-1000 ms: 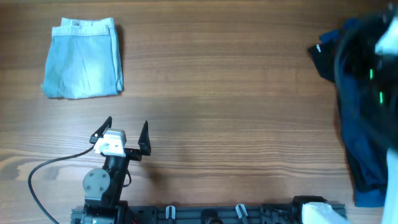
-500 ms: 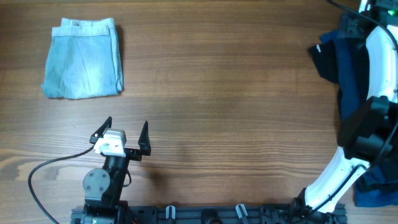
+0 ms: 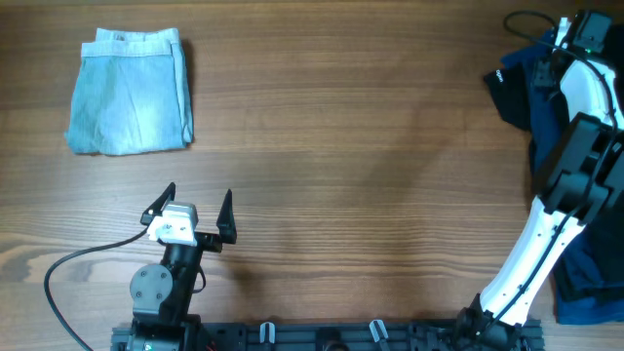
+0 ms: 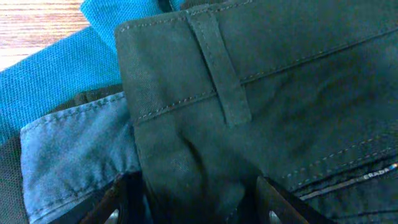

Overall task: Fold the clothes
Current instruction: 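Grasp black shorts from the right pile with the right gripper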

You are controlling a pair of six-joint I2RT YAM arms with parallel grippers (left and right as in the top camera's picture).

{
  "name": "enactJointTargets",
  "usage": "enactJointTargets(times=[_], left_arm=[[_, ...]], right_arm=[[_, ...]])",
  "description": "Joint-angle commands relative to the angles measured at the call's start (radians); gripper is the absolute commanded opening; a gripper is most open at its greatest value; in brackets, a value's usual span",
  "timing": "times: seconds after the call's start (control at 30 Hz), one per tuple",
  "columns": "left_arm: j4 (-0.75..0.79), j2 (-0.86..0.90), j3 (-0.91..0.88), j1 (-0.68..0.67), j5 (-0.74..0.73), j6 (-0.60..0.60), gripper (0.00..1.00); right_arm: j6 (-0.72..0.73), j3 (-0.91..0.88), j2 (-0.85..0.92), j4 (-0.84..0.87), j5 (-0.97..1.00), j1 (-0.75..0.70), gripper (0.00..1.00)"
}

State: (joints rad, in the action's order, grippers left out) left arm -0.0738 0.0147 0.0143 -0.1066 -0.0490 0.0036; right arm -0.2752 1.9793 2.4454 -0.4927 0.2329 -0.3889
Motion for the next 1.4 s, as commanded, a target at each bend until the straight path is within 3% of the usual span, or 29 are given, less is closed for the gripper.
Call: enactJointTargets(times=[0.0,0.1,0.2,0.37,0.53,0.63,0.73,0.87,1.0,1.03,1.07,1.1,1.17,1.23,1.37], left_arm=[[-0.001,-0.006,-0.008,-0.006,0.013,0.018,1.00],[-0.001,-0.006,-0.008,-0.006,0.013,0.018,1.00],[-0.001,-0.006,-0.008,-0.006,0.013,0.018,1.00],[-0.001,-0.006,-0.008,-0.006,0.013,0.018,1.00],[-0.001,-0.006,-0.008,-0.006,0.013,0.019,1.00],[-0.001,-0.006,-0.008,-0.006,0.013,0.018,1.00],[-0.001,-0.006,-0.008,-0.007,0.013,0.019,1.00],[-0.001,-0.006,-0.008,-0.006,0.013,0.018,1.00],[-0.001,-0.006,-0.008,-0.006,0.013,0.019,1.00],[0.000,-0.006,-0.008,-0.006,0.013,0.018,1.00],[-0.001,-0.006,-0.008,-0.006,0.013,0.018,1.00],[-0.001,-0.006,-0.008,-0.007,0.013,0.018,1.00],[-0.001,-0.006,-0.008,-0.006,0.013,0.018,1.00],[0.000,-0.006,-0.008,-0.006,0.013,0.018,1.00],[-0.001,-0.006,-0.008,-0.006,0.013,0.018,1.00]], right_arm=[[-0.012,0.015,0.042,0.007,0.011,0.002,0.53],[-0.010,0.016,0.030,0.011,0.014,0.005,0.25],[-0.009,0.016,0.007,0.010,0.014,0.006,0.04],[0.024,0.016,-0.130,0.003,-0.017,0.040,0.04],[0.103,0.016,-0.313,-0.192,-0.223,0.170,0.04],[0.294,0.014,-0.336,-0.341,-0.446,0.358,0.04],[0.483,-0.014,-0.315,-0.354,-0.515,0.547,0.05],[0.595,-0.097,-0.249,-0.250,-0.488,0.838,0.05],[0.595,-0.114,-0.180,-0.165,-0.418,1.066,0.05],[0.584,-0.113,-0.181,-0.161,-0.391,1.096,0.13],[0.555,-0.113,-0.185,-0.161,-0.382,1.114,0.30],[0.518,-0.113,-0.195,-0.168,-0.388,1.123,0.38],[0.510,-0.113,-0.263,-0.222,-0.394,1.111,0.62],[0.509,-0.113,-0.341,-0.270,-0.393,1.081,0.69],[0.515,-0.113,-0.517,-0.531,-0.249,0.916,0.77]])
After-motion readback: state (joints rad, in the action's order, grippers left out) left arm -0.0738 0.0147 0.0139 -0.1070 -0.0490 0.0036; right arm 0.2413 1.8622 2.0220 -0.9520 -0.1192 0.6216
